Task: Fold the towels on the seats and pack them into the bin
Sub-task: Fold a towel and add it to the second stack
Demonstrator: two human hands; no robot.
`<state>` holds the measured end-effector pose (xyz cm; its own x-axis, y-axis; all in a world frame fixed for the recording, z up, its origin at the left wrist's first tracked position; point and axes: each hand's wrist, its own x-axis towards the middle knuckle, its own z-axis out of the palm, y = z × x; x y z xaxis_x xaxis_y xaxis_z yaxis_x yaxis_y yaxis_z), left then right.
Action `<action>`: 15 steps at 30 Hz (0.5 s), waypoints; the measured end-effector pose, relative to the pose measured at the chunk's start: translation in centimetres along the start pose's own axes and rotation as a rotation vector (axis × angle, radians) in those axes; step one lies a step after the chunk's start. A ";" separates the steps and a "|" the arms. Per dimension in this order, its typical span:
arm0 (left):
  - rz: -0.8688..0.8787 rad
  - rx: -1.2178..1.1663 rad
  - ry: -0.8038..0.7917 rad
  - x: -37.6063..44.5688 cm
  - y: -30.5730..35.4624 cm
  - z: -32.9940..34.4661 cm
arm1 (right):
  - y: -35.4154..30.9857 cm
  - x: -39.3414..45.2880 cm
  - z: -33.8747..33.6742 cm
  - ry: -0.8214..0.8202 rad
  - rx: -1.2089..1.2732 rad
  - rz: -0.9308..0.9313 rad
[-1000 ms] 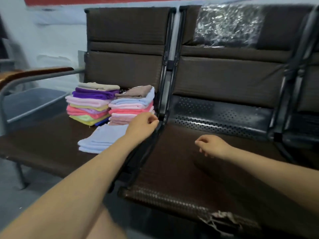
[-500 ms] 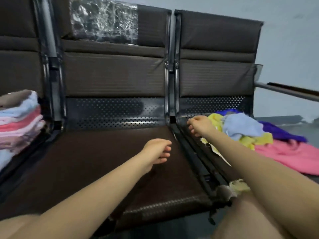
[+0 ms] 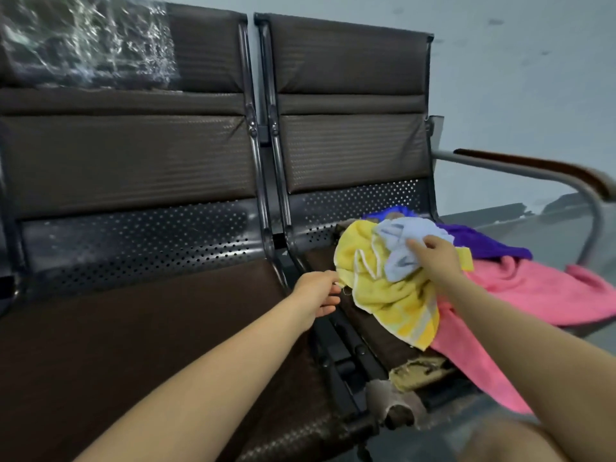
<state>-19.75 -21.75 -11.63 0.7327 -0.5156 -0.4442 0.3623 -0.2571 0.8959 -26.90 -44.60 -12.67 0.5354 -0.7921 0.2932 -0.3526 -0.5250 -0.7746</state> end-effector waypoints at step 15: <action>0.191 -0.746 -0.310 -5.2 12.9 -1.8 | -23.4 -2.3 -4.6 -0.247 1.531 0.179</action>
<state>-17.87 -20.87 2.20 0.6675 -0.7257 -0.1669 0.6149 0.4108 0.6731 -23.35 -31.92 7.36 0.7356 -0.6580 0.1612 0.5833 0.4941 -0.6447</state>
